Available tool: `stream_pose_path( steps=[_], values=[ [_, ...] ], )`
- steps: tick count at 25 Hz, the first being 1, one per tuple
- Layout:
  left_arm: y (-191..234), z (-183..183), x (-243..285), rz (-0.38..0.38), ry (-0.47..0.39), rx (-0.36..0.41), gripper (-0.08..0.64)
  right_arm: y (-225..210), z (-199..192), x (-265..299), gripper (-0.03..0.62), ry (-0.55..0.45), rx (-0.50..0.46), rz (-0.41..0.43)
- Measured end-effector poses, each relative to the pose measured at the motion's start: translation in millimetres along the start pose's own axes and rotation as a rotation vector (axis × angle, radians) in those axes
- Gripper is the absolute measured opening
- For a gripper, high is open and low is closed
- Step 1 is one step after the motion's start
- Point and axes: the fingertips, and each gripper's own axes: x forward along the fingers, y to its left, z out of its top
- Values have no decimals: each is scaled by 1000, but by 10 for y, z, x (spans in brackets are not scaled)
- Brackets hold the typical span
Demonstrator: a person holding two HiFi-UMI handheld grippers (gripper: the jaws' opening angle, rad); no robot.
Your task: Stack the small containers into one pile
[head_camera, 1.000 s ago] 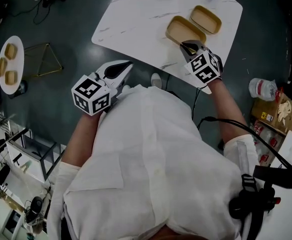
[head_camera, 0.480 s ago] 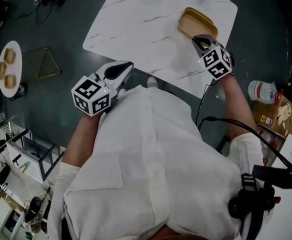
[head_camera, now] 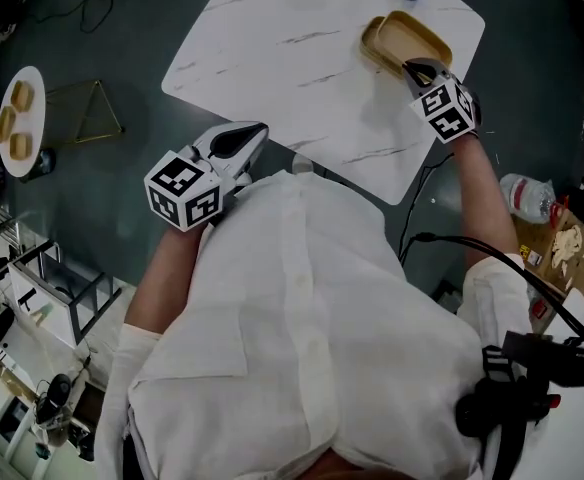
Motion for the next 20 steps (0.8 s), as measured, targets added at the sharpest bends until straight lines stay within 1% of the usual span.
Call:
stream_pose_path(
  steps=[5,14,20],
  values=[
    [-36,-10,82,23,4,-9,8,-11,-123,207,15,9,12,28],
    [-1,-20,96,72,8,-20,8,-16,-140,495,15,26,14,56],
    [82,-21,57,94,9,-33,8,34,-162,637,15,34,8,95]
  ],
)
